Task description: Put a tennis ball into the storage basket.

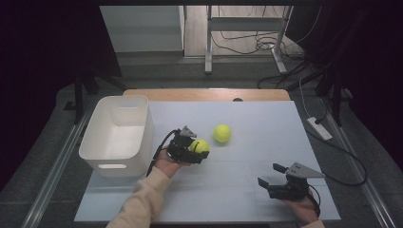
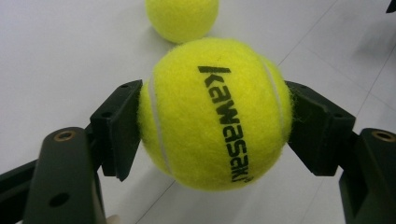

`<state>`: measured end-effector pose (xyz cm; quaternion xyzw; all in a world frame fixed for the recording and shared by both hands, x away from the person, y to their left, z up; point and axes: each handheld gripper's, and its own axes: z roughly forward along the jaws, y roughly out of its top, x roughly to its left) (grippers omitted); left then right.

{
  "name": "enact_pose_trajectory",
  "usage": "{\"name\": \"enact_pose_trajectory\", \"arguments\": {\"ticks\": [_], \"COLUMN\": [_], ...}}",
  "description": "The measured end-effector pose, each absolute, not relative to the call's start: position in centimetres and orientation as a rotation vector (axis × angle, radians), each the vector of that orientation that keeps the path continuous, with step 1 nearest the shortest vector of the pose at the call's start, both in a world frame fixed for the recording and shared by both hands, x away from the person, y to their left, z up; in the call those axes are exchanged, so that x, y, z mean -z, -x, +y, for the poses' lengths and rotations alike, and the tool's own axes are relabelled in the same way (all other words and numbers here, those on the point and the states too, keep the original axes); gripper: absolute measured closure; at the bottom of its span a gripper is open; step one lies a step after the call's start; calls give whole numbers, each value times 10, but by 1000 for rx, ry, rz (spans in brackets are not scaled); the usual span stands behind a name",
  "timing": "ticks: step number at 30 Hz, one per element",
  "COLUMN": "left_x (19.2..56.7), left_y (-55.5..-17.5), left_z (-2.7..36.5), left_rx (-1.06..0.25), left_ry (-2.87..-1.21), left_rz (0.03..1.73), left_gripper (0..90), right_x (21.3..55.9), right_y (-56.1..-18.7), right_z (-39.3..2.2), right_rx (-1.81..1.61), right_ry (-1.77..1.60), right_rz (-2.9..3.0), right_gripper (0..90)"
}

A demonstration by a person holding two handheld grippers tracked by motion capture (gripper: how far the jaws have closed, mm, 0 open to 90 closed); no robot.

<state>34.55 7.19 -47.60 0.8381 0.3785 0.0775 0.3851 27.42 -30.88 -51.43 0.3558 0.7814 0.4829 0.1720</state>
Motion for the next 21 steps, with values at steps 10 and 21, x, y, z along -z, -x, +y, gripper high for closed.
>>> {"name": "enact_pose_trajectory", "arguments": {"ticks": [10,21], "left_x": [468,462], "left_y": [-338,-335], "left_z": [76,81], "left_rx": [-220,-228], "left_ry": [-2089,-2034], "left_rz": [934,929], "left_gripper": [269,269], "right_x": [514,514], "right_y": [-274,-275], "right_z": [-309,-309], "right_rx": [-1367,-1366], "right_ry": [-1010,-1011], "right_rz": [2214,2213], "right_gripper": [129,129]}}
